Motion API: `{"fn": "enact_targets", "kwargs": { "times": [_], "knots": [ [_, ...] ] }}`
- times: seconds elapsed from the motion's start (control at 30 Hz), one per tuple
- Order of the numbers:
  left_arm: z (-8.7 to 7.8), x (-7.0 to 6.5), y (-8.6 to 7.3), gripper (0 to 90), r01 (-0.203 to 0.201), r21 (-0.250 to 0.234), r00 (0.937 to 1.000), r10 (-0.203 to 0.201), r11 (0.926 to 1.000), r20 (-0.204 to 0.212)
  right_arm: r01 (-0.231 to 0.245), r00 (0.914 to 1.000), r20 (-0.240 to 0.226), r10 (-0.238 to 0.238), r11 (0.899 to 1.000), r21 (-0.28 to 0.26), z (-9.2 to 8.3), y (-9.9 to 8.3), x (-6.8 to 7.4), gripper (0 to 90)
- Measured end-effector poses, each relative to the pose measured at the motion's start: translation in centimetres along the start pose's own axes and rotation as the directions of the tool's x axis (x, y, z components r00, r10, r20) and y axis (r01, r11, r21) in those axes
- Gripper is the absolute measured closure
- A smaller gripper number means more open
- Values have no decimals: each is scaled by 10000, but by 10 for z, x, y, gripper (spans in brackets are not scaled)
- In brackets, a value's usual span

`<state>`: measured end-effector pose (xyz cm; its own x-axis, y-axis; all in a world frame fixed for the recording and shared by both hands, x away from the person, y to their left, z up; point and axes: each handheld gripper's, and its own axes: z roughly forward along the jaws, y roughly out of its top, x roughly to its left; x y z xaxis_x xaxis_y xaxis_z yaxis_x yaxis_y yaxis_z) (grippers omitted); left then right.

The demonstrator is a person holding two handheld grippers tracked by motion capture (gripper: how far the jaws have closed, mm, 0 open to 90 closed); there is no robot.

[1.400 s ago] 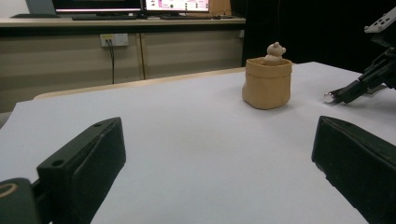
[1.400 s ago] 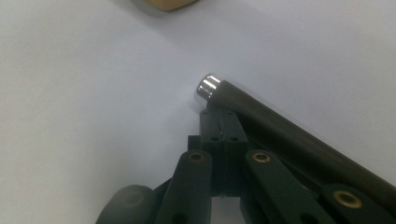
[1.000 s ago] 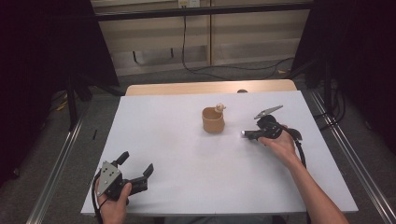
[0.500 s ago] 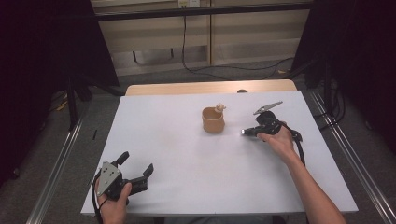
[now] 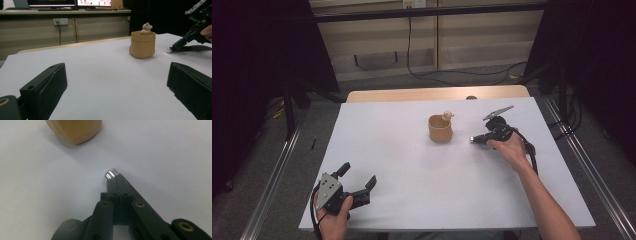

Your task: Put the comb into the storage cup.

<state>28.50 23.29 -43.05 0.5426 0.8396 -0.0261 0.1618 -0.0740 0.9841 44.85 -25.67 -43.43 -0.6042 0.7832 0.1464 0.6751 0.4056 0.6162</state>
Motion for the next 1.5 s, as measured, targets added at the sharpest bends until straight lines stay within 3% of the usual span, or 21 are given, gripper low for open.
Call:
{"fn": "enact_targets", "kwargs": {
  "times": [0.8,1.5],
  "knots": [
    [0,0,0,30,6,19,10000,-6,10000,31,-575,9983,-31,574,9983,-130,10,0,-13,900],
    [1,0,-1,30,38,25,10000,-38,10000,37,-606,9980,191,609,9980,-161,17,14,-15,900]
  ]
}}
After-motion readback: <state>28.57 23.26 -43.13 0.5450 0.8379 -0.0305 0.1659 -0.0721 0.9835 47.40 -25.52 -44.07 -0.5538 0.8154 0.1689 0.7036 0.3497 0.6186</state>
